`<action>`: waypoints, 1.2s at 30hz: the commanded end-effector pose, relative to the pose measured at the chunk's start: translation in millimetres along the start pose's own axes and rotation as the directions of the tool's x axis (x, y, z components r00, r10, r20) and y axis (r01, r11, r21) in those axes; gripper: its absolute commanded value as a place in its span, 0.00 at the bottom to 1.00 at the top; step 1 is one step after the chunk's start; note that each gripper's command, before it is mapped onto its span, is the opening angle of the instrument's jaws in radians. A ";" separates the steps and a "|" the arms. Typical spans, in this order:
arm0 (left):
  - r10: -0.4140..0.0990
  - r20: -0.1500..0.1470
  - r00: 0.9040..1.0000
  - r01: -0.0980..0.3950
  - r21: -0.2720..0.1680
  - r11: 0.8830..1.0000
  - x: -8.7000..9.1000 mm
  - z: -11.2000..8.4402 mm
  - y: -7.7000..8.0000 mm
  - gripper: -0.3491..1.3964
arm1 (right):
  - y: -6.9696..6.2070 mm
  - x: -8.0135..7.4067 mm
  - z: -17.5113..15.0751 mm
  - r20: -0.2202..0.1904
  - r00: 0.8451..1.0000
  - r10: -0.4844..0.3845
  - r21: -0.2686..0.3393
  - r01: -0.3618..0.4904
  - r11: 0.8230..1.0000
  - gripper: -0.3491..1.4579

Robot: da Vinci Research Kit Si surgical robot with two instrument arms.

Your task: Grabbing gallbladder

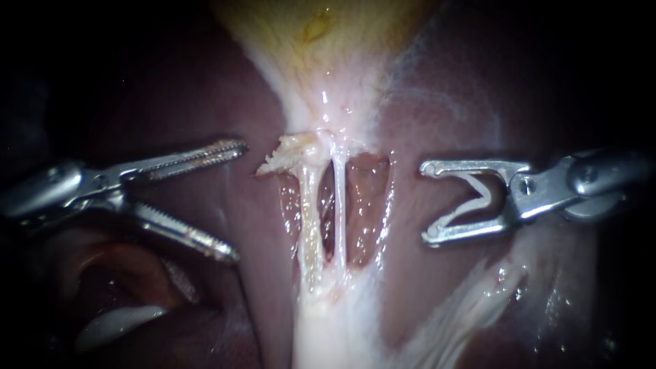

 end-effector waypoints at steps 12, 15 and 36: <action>-0.045 -0.001 0.999 0.045 -0.025 0.999 0.3 2.5 2.8 0.67 | 0.1 0.0 0.0 0.000 1.000 0.000 -0.001 0.000 1.000 0.47; -0.057 0.000 0.998 0.057 -0.030 0.998 0.4 2.8 3.2 0.64 | 0.1 0.0 0.0 0.000 1.000 0.000 -0.001 0.000 1.000 0.47; -0.093 -0.040 0.995 0.090 -0.068 0.994 2.2 3.3 4.8 0.37 | 0.1 0.0 0.0 0.000 1.000 0.000 -0.001 0.000 1.000 0.47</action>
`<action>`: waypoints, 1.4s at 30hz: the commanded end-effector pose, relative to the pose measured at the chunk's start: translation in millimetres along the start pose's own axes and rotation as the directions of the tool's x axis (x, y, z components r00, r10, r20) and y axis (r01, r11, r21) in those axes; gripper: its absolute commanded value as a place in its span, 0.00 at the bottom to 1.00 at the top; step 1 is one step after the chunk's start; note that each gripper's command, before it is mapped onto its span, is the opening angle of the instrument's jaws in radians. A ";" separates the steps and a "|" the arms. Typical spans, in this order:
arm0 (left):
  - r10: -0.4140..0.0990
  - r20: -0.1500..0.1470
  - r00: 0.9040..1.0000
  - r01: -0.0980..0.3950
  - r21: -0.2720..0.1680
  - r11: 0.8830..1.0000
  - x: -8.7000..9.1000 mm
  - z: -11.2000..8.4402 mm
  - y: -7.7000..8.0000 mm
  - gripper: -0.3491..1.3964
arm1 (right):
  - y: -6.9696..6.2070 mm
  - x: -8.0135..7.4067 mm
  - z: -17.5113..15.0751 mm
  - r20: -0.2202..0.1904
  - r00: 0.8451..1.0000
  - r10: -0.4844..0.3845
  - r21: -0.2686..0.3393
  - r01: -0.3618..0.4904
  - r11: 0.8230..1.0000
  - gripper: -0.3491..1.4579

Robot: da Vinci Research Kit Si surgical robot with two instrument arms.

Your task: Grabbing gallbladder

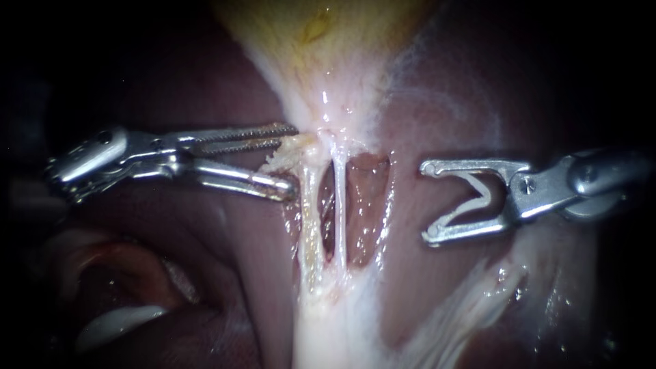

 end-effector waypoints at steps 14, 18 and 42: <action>-0.027 -0.007 1.000 0.027 -0.027 0.999 -0.2 -1.7 -0.1 0.00 | 0.0 0.1 0.1 0.000 1.000 0.000 0.000 0.000 1.000 0.47; -0.044 -0.022 0.999 0.044 -0.027 0.999 -0.3 -1.9 -0.4 0.00 | 0.0 0.1 0.1 0.000 1.000 0.000 0.000 0.000 1.000 0.47; -0.138 -0.150 0.979 0.134 -0.040 0.990 -7.3 -7.5 -0.2 0.00 | 0.0 0.0 0.0 0.000 1.000 0.000 0.000 0.000 1.000 0.47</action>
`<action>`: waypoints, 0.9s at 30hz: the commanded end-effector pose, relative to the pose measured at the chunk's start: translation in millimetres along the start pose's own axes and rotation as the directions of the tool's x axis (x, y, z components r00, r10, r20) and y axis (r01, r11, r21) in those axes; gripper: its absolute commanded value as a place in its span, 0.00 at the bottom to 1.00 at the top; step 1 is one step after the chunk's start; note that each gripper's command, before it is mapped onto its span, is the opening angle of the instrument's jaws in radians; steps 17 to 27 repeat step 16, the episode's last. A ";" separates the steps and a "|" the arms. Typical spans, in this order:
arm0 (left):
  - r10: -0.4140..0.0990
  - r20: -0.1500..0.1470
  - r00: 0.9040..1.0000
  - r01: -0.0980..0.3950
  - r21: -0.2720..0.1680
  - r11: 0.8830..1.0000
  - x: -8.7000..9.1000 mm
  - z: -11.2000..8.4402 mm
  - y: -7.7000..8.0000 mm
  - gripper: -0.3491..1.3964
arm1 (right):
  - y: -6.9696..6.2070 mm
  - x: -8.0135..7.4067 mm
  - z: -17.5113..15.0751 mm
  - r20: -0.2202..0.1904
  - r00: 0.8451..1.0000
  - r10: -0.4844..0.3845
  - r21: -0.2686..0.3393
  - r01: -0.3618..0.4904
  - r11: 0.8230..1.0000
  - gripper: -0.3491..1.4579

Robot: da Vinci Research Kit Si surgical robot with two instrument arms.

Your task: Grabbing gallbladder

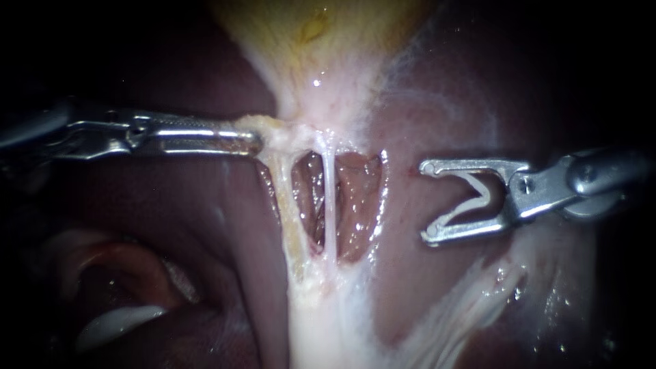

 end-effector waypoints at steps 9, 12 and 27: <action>-0.001 0.001 1.000 0.001 -0.005 1.000 0.2 -0.1 0.0 0.00 | 0.0 0.0 0.0 0.000 1.000 0.000 0.000 0.000 1.000 0.47; 0.000 0.001 1.000 0.000 -0.005 1.000 0.2 0.0 -0.1 0.00 | 0.0 0.0 0.0 0.000 1.000 0.000 0.000 0.000 1.000 0.47; 0.000 -0.001 1.000 0.000 -0.006 1.000 0.3 0.0 -0.1 0.00 | 0.0 -0.1 0.0 0.000 1.000 0.000 0.000 0.000 1.000 0.47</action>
